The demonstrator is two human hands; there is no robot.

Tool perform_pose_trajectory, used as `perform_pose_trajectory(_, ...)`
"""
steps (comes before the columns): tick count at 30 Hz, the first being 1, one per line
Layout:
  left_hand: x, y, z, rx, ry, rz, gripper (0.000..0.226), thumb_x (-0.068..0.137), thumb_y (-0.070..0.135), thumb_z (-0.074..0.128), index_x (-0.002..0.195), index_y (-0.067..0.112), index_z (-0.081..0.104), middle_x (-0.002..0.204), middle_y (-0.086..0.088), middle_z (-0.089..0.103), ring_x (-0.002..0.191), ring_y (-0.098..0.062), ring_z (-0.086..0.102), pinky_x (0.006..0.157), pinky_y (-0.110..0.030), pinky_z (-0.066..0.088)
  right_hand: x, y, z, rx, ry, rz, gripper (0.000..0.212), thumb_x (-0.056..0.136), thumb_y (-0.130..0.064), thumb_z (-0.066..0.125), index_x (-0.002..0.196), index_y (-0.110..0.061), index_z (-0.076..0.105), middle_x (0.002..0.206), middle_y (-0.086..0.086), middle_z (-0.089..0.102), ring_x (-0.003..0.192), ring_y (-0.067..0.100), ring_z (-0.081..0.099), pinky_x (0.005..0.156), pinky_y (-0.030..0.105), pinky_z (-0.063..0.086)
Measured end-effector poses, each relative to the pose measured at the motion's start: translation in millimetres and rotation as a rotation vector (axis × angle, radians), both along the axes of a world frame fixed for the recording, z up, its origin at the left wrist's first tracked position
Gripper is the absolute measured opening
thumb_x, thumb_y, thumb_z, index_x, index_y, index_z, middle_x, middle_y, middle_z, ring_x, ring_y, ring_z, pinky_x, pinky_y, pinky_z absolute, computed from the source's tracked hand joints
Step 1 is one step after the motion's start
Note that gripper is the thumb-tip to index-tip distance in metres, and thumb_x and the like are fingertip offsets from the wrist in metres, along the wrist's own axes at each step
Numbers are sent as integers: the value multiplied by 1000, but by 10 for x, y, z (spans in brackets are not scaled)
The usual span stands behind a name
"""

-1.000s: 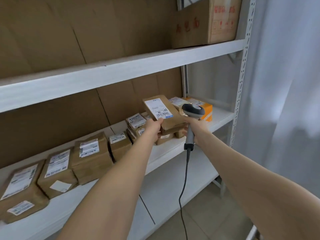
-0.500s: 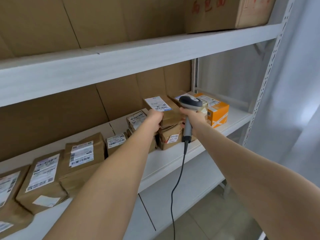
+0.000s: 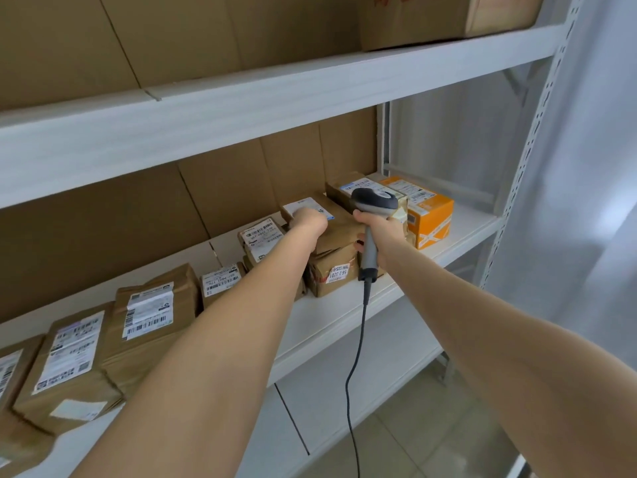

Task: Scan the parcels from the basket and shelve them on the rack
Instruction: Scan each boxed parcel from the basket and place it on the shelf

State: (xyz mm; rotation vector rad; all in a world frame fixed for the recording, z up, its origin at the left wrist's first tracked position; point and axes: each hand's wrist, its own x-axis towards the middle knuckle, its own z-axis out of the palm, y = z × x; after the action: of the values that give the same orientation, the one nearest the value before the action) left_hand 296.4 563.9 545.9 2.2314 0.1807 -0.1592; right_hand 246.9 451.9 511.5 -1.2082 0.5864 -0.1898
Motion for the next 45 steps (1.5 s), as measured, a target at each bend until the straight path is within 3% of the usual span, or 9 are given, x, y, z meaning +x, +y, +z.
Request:
perform_pose_trajectory(3,-26,-6,104,175,-267,21,58,95,13,52,147,12,27,147,-15,33,133,-28,40,98,-35,43,-125,-60,17,103,-67,-67,31,80,-22,78,102,-13,57,90,6,67,77,18,68,64,32,60)
perform_pose_trajectory(5,-83,-83,113,190,-425,-34,56,93,13,55,145,18,34,145,-11,36,130,-28,43,97,-37,45,-289,-124,30,169,-151,-113,18,82,-16,75,91,-11,61,76,6,68,59,16,66,59,27,59)
perform_pose_trajectory(10,-350,-592,-94,203,-577,-296,43,90,14,54,133,19,47,137,-8,40,120,-26,48,93,-36,43,-908,-492,-46,238,-262,-259,10,85,-9,68,84,-9,59,67,10,59,52,17,54,55,25,49)
perform_pose_trajectory(15,-871,-1296,-417,278,-411,-574,44,90,21,54,134,17,48,137,-15,38,120,-33,48,103,-37,40,-1686,-1003,-278,181,-137,-477,11,85,-10,68,79,-6,59,52,6,58,43,17,48,49,29,44)
perform_pose_trajectory(22,-1846,-2193,-829,338,-263,-856,53,89,24,56,139,11,43,139,-18,35,120,-32,48,98,-34,41,-2786,-1644,-694,258,-70,-654,7,88,-9,65,83,-8,60,62,8,59,44,14,50,49,25,46)
perform_pose_trajectory(27,-2613,-2805,-1162,389,-197,-977,54,90,21,54,141,10,39,144,-18,30,125,-34,44,105,-38,39,-3602,-2115,-1059,379,-50,-768,7,90,-13,65,93,-9,61,66,8,60,53,16,53,62,30,50)
perform_pose_trajectory(32,-3411,-3402,-1564,448,-112,-1013,53,90,22,54,140,10,39,143,-18,29,123,-36,45,107,-40,37,-4368,-2635,-1554,470,-11,-820,24,89,-23,69,108,-11,63,82,6,68,65,15,61,80,34,54)
perform_pose_trajectory(39,-4211,-3945,-2097,508,-36,-1042,53,91,17,53,141,9,38,143,-18,30,127,-34,41,107,-37,36,-5139,-3313,-2138,516,100,-836,18,85,-29,72,94,-15,66,70,0,73,63,14,64,58,28,54)
perform_pose_trajectory(45,-4381,-4300,-2575,534,10,-1046,52,92,17,55,141,10,38,143,-16,33,127,-32,43,103,-37,38,-5291,-3655,-2560,524,179,-855,19,84,-29,74,92,-14,66,72,1,74,63,15,66,58,27,55)
